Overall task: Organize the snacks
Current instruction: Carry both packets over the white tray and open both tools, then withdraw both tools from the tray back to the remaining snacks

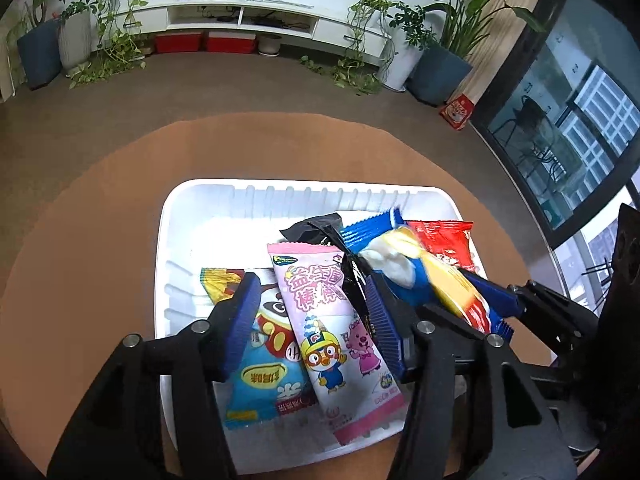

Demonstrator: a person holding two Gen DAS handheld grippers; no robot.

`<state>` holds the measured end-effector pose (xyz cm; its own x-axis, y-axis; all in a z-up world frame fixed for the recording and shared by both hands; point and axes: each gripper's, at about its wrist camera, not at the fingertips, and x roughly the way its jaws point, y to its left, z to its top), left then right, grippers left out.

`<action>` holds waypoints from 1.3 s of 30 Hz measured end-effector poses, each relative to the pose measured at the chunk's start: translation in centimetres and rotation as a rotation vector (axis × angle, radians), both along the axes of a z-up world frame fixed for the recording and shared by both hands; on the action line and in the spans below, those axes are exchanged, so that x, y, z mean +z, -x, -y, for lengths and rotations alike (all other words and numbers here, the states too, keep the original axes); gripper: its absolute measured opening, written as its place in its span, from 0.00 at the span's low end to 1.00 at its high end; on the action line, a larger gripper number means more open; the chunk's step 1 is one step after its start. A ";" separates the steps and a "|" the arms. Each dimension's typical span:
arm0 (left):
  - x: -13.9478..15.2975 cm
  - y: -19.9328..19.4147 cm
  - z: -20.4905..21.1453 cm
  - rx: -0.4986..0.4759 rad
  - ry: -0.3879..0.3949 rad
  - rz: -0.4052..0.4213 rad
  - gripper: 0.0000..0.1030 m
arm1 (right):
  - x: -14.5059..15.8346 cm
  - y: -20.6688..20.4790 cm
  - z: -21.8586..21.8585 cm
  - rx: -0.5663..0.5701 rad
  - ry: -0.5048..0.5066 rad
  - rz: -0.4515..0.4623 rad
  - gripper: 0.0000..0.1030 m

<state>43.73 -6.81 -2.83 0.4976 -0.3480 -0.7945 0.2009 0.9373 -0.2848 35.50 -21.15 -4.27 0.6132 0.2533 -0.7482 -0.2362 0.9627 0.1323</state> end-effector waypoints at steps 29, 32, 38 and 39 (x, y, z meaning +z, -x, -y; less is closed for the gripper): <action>2.2 27.3 -9.1 0.044 -0.032 0.113 1.00 | 4.3 18.5 5.5 -0.007 -0.187 0.125 0.87; 1.0 29.3 -7.9 0.028 -0.010 0.104 1.00 | 2.0 20.6 4.6 0.015 -0.105 0.070 0.75; -0.4 30.2 -4.1 -0.046 -0.046 0.057 0.99 | 0.2 21.7 3.0 0.063 0.007 0.003 0.66; -0.4 30.3 -3.6 -0.053 -0.058 0.061 0.99 | -0.1 21.7 2.8 0.072 0.002 -0.009 0.66</action>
<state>13.38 -3.24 -3.19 0.5274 -0.3292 -0.7833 0.2661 0.9395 -0.2158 13.82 -23.95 -4.41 0.5865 0.2946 -0.7545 -0.3034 0.9436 0.1326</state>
